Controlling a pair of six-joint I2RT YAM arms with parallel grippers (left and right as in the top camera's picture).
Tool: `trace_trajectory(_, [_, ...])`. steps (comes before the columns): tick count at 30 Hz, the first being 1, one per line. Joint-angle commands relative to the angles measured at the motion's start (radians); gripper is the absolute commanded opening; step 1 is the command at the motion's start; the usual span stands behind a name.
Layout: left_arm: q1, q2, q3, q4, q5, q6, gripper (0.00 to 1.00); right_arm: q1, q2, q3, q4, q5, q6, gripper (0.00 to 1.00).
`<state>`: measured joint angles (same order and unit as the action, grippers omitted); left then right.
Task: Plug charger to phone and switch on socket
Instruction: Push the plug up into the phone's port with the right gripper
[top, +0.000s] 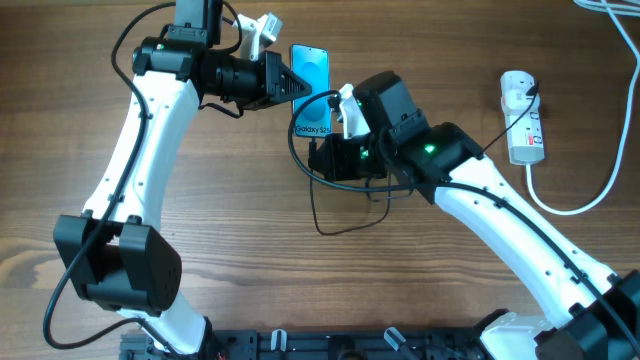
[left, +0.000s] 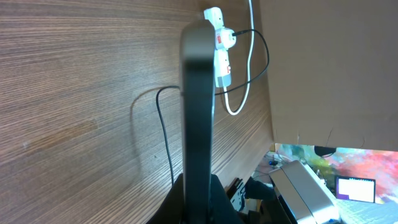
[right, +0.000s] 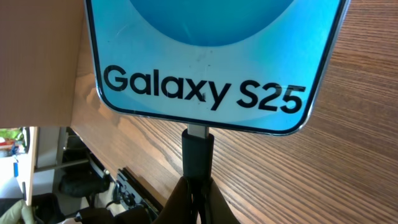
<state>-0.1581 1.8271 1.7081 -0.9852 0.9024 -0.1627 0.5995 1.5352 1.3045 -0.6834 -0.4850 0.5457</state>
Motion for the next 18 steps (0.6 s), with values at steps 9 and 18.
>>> trace_trajectory(9, [-0.017, -0.011, 0.006, 0.002, 0.021, 0.002, 0.04, 0.002, -0.014, 0.019, 0.013, 0.014, 0.015, 0.04])
trace_trajectory(18, [-0.030, -0.011, 0.006, -0.006, 0.020, 0.040, 0.04, -0.003, -0.014, 0.019, 0.013, 0.014, 0.023, 0.04])
